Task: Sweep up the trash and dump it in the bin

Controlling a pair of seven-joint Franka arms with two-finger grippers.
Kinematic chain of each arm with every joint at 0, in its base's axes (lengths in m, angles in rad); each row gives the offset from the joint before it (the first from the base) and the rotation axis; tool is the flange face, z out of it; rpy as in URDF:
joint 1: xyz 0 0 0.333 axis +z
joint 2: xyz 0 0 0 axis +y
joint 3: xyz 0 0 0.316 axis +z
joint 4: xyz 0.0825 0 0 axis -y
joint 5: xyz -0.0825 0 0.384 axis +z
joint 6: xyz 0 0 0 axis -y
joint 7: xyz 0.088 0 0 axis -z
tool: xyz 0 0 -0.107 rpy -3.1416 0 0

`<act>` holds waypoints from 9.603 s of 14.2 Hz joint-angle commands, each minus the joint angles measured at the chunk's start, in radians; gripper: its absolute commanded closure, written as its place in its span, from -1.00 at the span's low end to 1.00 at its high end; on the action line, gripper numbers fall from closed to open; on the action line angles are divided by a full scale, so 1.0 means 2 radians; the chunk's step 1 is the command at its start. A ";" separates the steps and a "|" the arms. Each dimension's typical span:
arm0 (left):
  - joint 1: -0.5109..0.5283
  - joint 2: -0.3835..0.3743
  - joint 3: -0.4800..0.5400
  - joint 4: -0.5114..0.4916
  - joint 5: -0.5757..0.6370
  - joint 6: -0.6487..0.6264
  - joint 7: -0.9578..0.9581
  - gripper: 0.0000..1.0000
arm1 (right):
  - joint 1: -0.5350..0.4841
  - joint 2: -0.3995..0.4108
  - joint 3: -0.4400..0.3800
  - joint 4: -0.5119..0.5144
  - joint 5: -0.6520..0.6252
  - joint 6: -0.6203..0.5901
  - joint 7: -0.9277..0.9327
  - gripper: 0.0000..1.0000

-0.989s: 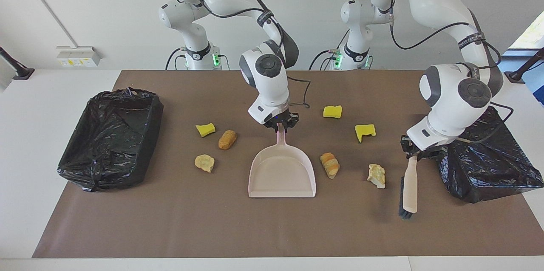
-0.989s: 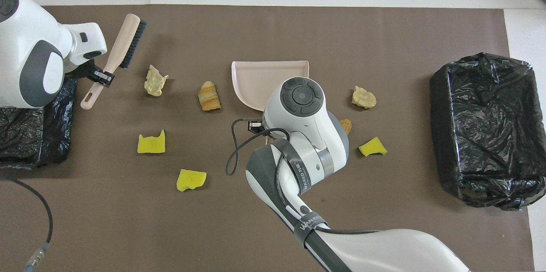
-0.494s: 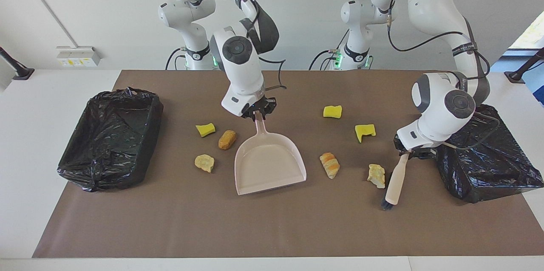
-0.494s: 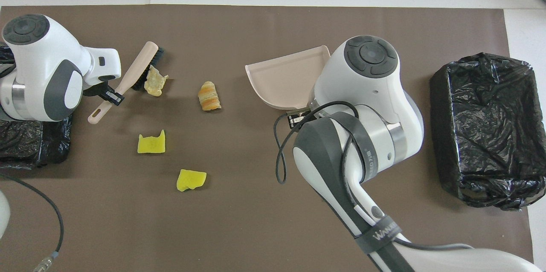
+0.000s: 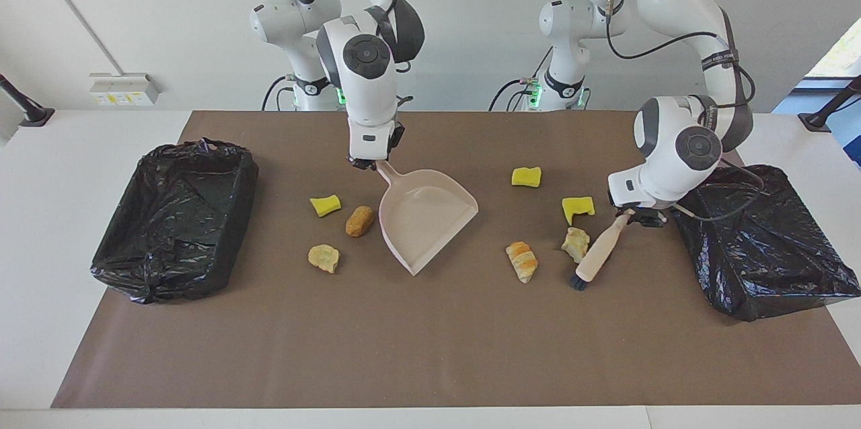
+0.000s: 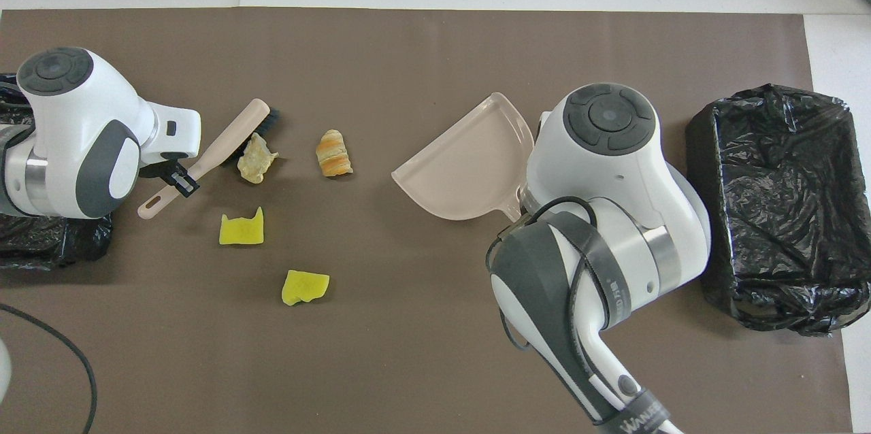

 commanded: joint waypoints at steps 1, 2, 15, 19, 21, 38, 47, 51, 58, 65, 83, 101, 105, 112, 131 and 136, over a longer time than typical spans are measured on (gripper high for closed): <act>-0.027 -0.072 0.005 -0.081 0.006 -0.030 -0.004 1.00 | -0.010 -0.027 0.002 -0.040 -0.008 0.027 -0.129 1.00; -0.033 -0.085 0.005 -0.093 0.006 -0.039 -0.011 1.00 | -0.010 -0.030 0.002 -0.048 -0.008 0.035 -0.169 1.00; -0.051 -0.225 0.003 -0.210 0.000 -0.070 -0.366 1.00 | 0.010 -0.026 0.002 -0.107 -0.035 0.127 -0.243 1.00; -0.047 -0.245 0.003 -0.264 -0.027 -0.017 -0.423 1.00 | 0.020 -0.018 0.003 -0.109 -0.035 0.129 -0.205 1.00; -0.065 -0.245 0.003 -0.273 -0.050 -0.007 -0.436 1.00 | 0.020 -0.017 0.003 -0.111 -0.035 0.131 -0.205 1.00; -0.304 -0.105 0.001 -0.152 -0.216 0.144 -0.669 1.00 | 0.018 -0.006 0.003 -0.111 -0.035 0.141 -0.204 1.00; -0.298 -0.116 0.007 -0.060 -0.217 0.040 -0.660 1.00 | 0.016 -0.005 0.002 -0.111 -0.036 0.150 -0.231 1.00; -0.267 -0.101 0.007 -0.037 -0.214 0.046 -0.650 1.00 | 0.007 -0.003 0.002 -0.112 -0.037 0.160 -0.259 1.00; -0.137 -0.051 0.010 -0.007 -0.116 0.052 -0.391 1.00 | 0.016 -0.013 0.003 -0.127 -0.032 0.142 -0.134 1.00; -0.096 0.000 0.009 0.005 -0.038 0.063 -0.251 1.00 | 0.036 -0.022 0.004 -0.132 -0.026 0.131 -0.042 1.00; -0.301 -0.089 0.006 -0.077 -0.127 0.006 -0.392 1.00 | 0.036 -0.022 0.003 -0.132 -0.026 0.133 -0.047 1.00; -0.306 -0.247 0.000 -0.193 -0.127 -0.037 -0.673 1.00 | -0.015 -0.033 0.002 -0.093 -0.024 0.110 -0.118 1.00; -0.400 -0.285 -0.001 -0.259 -0.128 0.042 -0.781 1.00 | -0.092 -0.037 0.001 -0.057 0.031 0.081 -0.208 1.00; -0.492 -0.241 -0.001 -0.294 -0.172 0.135 -0.801 1.00 | -0.248 -0.036 -0.004 0.043 0.047 -0.008 -0.364 1.00; -0.300 -0.198 0.003 -0.139 -0.131 0.051 -0.638 -1.00 | -0.434 0.044 0.004 0.142 -0.226 0.055 -0.689 1.00; -0.179 -0.175 0.003 0.021 -0.106 -0.075 -0.495 -1.00 | -0.388 0.041 0.004 0.129 -0.290 0.054 -0.688 1.00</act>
